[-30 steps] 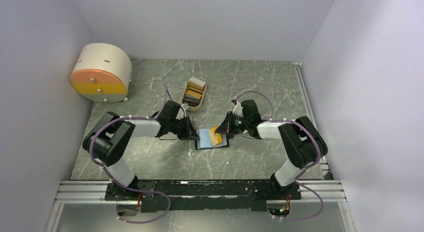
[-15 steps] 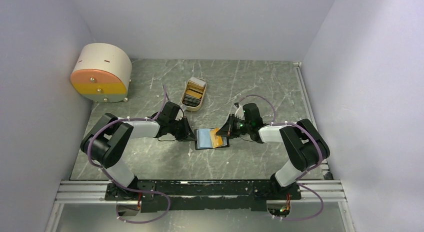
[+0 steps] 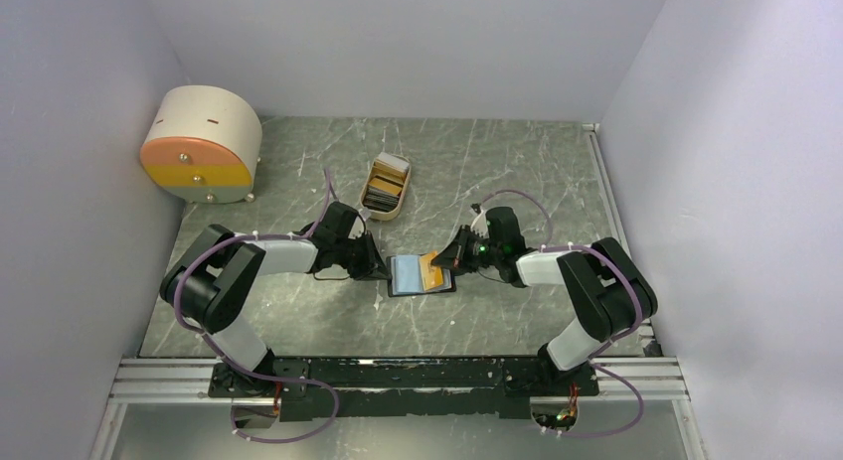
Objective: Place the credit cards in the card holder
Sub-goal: Insert the credit card into the card holder, then close the card holder at the center of the board.
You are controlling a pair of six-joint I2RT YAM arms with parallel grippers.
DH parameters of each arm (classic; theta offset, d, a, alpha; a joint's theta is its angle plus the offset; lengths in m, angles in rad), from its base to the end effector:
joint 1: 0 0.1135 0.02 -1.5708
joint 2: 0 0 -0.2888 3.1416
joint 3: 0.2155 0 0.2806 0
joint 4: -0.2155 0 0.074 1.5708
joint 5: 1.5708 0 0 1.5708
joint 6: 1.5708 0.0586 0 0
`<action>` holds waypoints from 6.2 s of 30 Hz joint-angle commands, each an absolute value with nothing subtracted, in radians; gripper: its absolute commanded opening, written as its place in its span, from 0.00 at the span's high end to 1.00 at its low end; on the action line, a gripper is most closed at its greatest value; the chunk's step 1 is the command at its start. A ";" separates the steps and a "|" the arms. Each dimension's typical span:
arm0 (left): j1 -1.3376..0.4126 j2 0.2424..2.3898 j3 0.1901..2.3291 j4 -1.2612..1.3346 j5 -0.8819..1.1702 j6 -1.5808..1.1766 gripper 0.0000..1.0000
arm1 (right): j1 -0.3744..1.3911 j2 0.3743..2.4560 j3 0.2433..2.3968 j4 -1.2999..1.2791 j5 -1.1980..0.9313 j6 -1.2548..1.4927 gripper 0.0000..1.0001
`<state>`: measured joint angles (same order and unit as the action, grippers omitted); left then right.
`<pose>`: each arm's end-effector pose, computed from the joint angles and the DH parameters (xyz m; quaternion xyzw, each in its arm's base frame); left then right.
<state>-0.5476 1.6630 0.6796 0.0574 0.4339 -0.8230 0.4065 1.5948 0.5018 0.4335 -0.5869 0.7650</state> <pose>0.2645 -0.1902 0.1045 -0.0596 0.9268 -0.3539 0.1103 0.2658 0.1497 0.1112 0.0280 0.8685 0.4493 0.2074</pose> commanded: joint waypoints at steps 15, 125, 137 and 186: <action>-0.564 1.695 0.655 0.016 0.432 -0.798 0.87 | 0.396 1.649 0.464 0.619 -0.613 0.867 1.00; -0.601 1.501 0.626 -0.011 0.458 -0.872 0.83 | 0.621 1.445 0.675 0.069 -0.232 0.563 0.52; -0.600 1.523 0.677 0.005 0.469 -0.836 0.78 | 0.606 1.405 0.809 -0.217 0.094 0.305 0.57; -0.596 1.591 0.687 0.009 0.464 -0.807 0.78 | 0.566 1.361 0.743 -0.209 -0.128 0.402 1.00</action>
<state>-0.5930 1.6157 0.6647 -0.0025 0.4641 -0.8253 0.5686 1.4216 0.7578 -0.2306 -0.0345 0.3550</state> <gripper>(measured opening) 0.221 0.010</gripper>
